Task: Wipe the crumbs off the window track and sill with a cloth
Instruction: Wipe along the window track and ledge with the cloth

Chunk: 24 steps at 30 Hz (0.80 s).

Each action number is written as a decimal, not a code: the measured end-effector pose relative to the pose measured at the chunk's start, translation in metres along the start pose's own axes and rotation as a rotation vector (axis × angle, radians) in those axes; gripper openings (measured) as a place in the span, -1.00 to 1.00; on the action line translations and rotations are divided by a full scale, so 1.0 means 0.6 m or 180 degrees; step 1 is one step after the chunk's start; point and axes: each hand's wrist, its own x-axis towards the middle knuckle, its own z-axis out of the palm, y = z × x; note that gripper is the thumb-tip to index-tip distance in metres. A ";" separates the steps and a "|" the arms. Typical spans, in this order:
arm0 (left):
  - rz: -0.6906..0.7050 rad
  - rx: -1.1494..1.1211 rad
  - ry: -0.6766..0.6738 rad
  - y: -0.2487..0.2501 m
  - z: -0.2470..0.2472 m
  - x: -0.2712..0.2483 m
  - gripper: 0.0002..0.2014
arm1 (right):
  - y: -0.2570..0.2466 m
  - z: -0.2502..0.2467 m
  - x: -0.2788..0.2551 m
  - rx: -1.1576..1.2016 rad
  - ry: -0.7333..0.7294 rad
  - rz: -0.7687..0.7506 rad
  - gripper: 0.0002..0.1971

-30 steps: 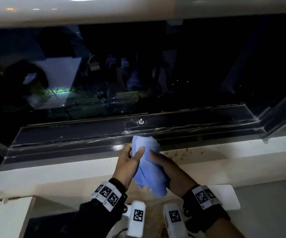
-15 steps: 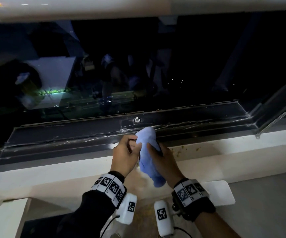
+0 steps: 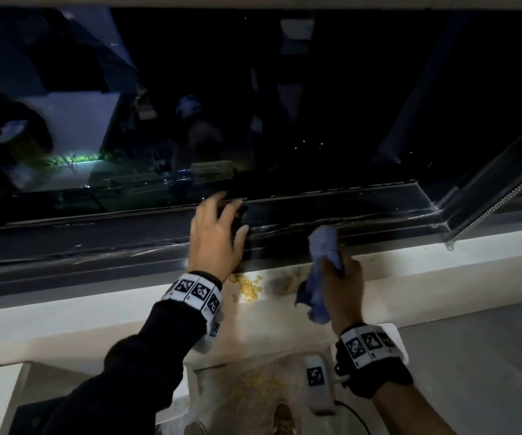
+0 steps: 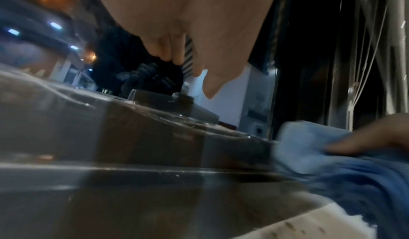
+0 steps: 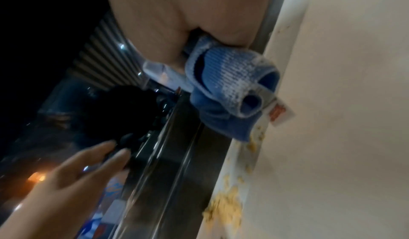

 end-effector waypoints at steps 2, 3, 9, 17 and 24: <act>0.0028 0.0203 -0.0245 -0.008 0.016 0.014 -0.48 | 0.026 -0.027 0.027 -0.0023 0.0514 0.0204 -0.58; 0.0056 0.0252 -0.0388 -0.011 0.024 0.018 -0.47 | 0.039 -0.040 0.042 -0.0056 0.0653 0.0248 -0.55; -0.0106 0.0219 -0.0530 0.005 0.058 0.012 -0.52 | 0.112 -0.083 0.107 -0.0718 0.1214 0.0062 -0.40; -0.0180 -0.0016 -0.0890 -0.020 0.052 0.039 -0.52 | 0.174 -0.070 0.131 -0.1977 0.0770 0.0028 -0.61; 0.0137 -0.0237 -0.1306 -0.048 0.037 0.059 -0.49 | 0.195 -0.032 0.104 -0.2184 0.0257 -0.0619 -0.52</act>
